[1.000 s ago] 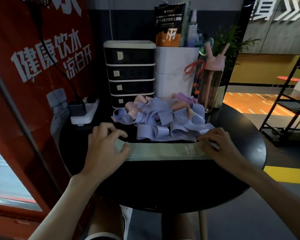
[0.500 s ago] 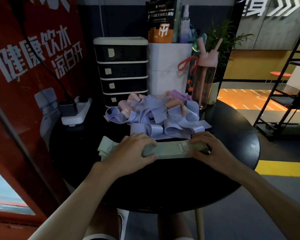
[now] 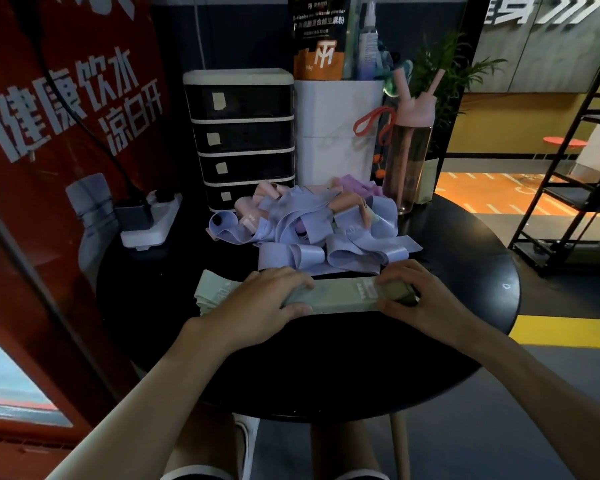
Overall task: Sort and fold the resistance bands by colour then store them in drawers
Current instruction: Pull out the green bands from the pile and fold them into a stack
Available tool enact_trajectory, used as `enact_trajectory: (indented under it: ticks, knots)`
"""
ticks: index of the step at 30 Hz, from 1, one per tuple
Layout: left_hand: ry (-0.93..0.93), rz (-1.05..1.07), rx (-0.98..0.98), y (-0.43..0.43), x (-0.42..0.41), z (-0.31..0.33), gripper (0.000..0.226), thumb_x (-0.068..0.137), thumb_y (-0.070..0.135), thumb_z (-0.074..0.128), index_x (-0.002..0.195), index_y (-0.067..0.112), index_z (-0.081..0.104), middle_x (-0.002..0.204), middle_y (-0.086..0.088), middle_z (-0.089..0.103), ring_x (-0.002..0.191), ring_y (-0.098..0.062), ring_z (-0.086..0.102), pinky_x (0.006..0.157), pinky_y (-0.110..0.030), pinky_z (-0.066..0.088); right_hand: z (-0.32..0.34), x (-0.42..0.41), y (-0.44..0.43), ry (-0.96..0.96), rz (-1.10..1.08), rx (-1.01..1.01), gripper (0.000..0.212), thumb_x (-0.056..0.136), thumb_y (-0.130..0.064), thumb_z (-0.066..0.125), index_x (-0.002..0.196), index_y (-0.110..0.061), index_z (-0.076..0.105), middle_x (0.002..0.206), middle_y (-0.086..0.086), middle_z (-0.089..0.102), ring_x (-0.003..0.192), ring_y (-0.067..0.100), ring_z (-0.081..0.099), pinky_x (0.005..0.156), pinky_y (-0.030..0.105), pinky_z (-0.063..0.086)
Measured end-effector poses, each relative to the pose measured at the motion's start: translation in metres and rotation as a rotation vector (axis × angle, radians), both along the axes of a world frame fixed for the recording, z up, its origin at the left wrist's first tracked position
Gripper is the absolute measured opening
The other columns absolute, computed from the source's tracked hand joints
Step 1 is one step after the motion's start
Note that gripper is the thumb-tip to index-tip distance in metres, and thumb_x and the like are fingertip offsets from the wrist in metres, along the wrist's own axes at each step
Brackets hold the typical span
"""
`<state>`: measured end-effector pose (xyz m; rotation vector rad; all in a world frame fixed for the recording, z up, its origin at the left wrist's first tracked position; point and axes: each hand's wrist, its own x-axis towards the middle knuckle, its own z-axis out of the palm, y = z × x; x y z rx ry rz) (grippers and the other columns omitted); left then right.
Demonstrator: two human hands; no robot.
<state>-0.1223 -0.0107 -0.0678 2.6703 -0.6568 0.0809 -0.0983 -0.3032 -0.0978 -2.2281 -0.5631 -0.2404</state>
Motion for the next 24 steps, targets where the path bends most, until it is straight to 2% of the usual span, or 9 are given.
enact_trajectory:
  ticks: [2, 7, 10, 12, 15, 17, 19, 21, 24]
  knots:
    - [0.009, -0.001, 0.009, 0.000, 0.000, 0.002, 0.038, 0.095, 0.049, 0.059, 0.130, 0.034, 0.053, 0.132, 0.016, 0.051, 0.122, -0.010, 0.044, 0.100, -0.029, 0.031, -0.001, 0.000, 0.000, 0.002, -0.002, -0.006, 0.032, 0.077, -0.015, 0.080, 0.104, -0.026, 0.066, 0.115, -0.006, 0.052, 0.103, 0.007, 0.056, 0.086, 0.012, 0.044]
    - [-0.134, 0.008, -0.036, -0.017, 0.011, 0.017, 0.033, 0.094, 0.051, 0.056, 0.121, 0.031, 0.060, 0.124, 0.012, 0.053, 0.117, -0.011, 0.047, 0.101, -0.036, 0.032, 0.000, -0.001, -0.002, 0.000, 0.021, -0.028, 0.031, 0.078, -0.025, 0.081, 0.103, -0.034, 0.065, 0.118, -0.012, 0.049, 0.110, 0.002, 0.051, 0.090, 0.009, 0.039]
    - [-0.176, 0.018, -0.075, -0.038, 0.035, 0.023, 0.034, 0.092, 0.054, 0.047, 0.112, 0.031, 0.060, 0.118, 0.011, 0.057, 0.110, -0.018, 0.052, 0.093, -0.043, 0.041, 0.007, 0.004, 0.000, -0.045, -0.013, -0.032, 0.020, 0.084, -0.035, 0.072, 0.102, -0.034, 0.065, 0.116, -0.014, 0.052, 0.113, 0.005, 0.049, 0.093, 0.018, 0.041]
    - [-0.157, 0.059, -0.073, -0.049, 0.054, 0.024, 0.033, 0.094, 0.051, 0.047, 0.117, 0.030, 0.058, 0.124, 0.009, 0.056, 0.116, -0.019, 0.050, 0.096, -0.043, 0.040, 0.015, 0.014, 0.001, -0.067, -0.067, 0.085, 0.012, 0.087, -0.027, 0.070, 0.098, -0.030, 0.066, 0.108, -0.010, 0.060, 0.105, 0.011, 0.058, 0.089, 0.023, 0.047]
    - [-0.130, 0.126, -0.044, -0.060, 0.073, 0.015, 0.042, 0.096, 0.048, 0.050, 0.133, 0.029, 0.052, 0.137, 0.008, 0.052, 0.128, -0.018, 0.044, 0.104, -0.043, 0.035, 0.032, 0.043, 0.004, -0.024, -0.167, 0.168, 0.012, 0.089, -0.020, 0.069, 0.096, -0.029, 0.065, 0.100, -0.008, 0.066, 0.090, 0.006, 0.064, 0.077, 0.020, 0.049]
    - [-0.108, 0.154, -0.029, -0.062, 0.077, 0.005, 0.045, 0.096, 0.050, 0.049, 0.137, 0.031, 0.048, 0.139, 0.008, 0.050, 0.130, -0.019, 0.043, 0.103, -0.043, 0.033, 0.041, 0.068, 0.006, -0.014, -0.210, 0.168, 0.011, 0.090, -0.013, 0.067, 0.094, -0.023, 0.066, 0.089, -0.011, 0.066, 0.078, -0.006, 0.061, 0.071, 0.012, 0.045]
    - [-0.111, 0.173, -0.039, -0.061, 0.079, -0.005, 0.046, 0.096, 0.054, 0.048, 0.137, 0.034, 0.047, 0.136, 0.010, 0.052, 0.128, -0.020, 0.045, 0.103, -0.044, 0.035, 0.049, 0.094, 0.009, -0.024, -0.260, 0.158, 0.012, 0.088, -0.007, 0.067, 0.089, -0.019, 0.066, 0.080, -0.015, 0.062, 0.067, -0.010, 0.056, 0.061, 0.002, 0.038]
    - [-0.133, 0.189, -0.058, -0.059, 0.082, -0.010, 0.047, 0.094, 0.058, 0.046, 0.134, 0.036, 0.048, 0.134, 0.011, 0.053, 0.127, -0.020, 0.048, 0.102, -0.045, 0.037, 0.051, 0.118, 0.011, -0.034, -0.297, 0.118, 0.013, 0.087, -0.004, 0.068, 0.089, -0.016, 0.065, 0.078, -0.011, 0.062, 0.069, -0.005, 0.054, 0.060, 0.001, 0.036]
    - [-0.100, 0.206, -0.042, -0.058, 0.085, -0.013, 0.054, 0.094, 0.061, 0.045, 0.140, 0.034, 0.046, 0.143, 0.011, 0.049, 0.133, -0.018, 0.043, 0.108, -0.046, 0.033, 0.051, 0.144, 0.012, 0.017, -0.312, 0.089, 0.016, 0.087, -0.006, 0.070, 0.102, -0.010, 0.068, 0.091, -0.001, 0.064, 0.082, 0.011, 0.058, 0.067, 0.012, 0.041]
